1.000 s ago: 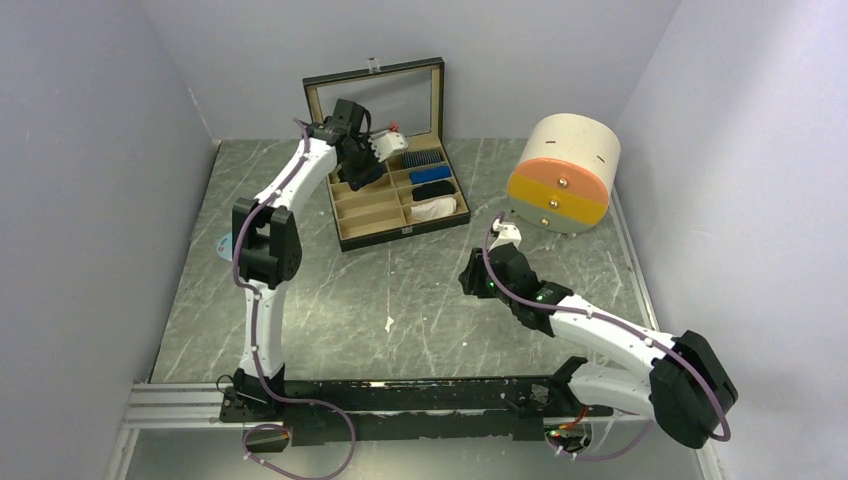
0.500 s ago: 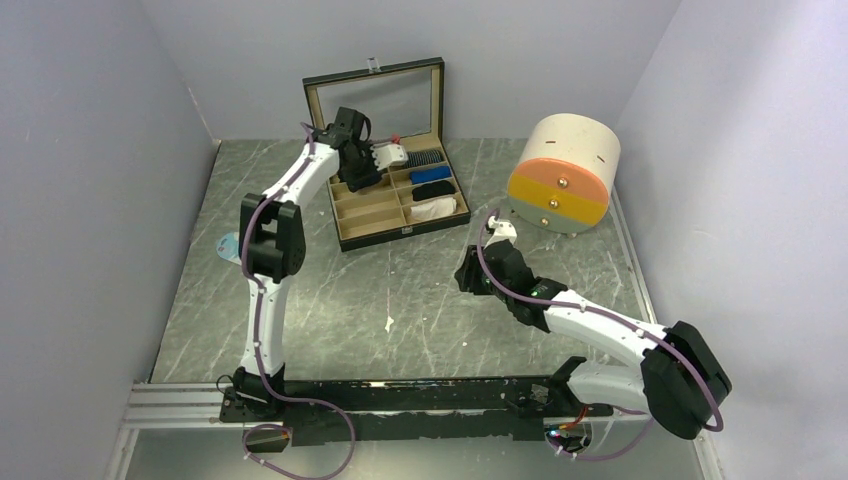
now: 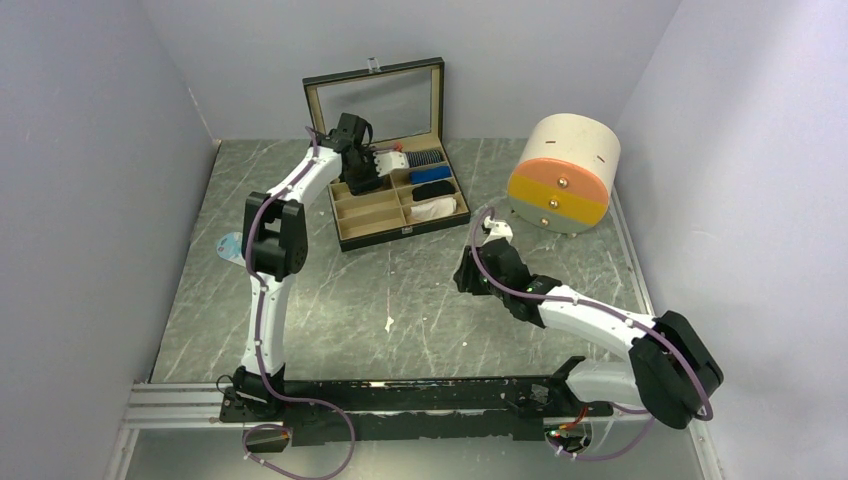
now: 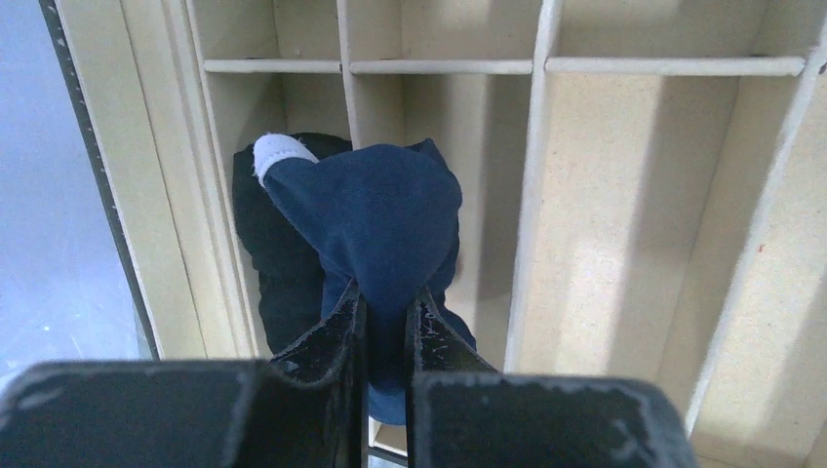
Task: Roll the underwear
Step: Place the underwear in the storage box.
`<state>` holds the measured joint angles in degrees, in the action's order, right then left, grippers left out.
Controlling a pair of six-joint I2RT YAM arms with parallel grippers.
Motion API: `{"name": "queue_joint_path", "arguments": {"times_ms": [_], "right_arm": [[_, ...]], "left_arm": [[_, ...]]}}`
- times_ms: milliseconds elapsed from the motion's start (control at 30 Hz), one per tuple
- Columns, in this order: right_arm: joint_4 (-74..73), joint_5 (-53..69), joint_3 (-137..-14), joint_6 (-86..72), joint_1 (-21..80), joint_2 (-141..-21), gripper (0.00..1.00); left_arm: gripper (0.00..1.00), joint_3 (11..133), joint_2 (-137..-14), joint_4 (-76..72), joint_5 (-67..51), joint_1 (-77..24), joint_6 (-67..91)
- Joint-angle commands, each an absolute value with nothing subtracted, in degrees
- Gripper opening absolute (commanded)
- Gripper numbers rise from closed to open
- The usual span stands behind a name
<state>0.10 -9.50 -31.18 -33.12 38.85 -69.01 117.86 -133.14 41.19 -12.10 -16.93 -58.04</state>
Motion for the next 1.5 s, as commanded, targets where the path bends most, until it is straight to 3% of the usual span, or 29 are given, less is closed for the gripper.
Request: {"name": "queue_joint_path", "arguments": {"times_ms": [0,333,800,1467], "right_arm": [[2.02,-7.71,-34.11,-31.47,38.51,-69.75,0.48],[2.62,-7.41,-34.01,-31.92,37.75,-70.37,0.48],[3.18,-6.10,-34.66,-31.86,37.34,-72.32,0.49],[3.49,-3.64,-37.00,-30.59,36.52,-75.12,0.50]], "left_arm": [[0.05,117.75,-135.10,39.82,-12.93,-16.37,-60.01],[0.05,113.85,-131.03,42.43,-16.63,-16.35,-61.84],[0.05,120.14,-130.23,51.97,-19.87,-15.98,-64.72],[0.05,128.06,-140.90,55.97,-23.44,-14.06,-64.17]]}}
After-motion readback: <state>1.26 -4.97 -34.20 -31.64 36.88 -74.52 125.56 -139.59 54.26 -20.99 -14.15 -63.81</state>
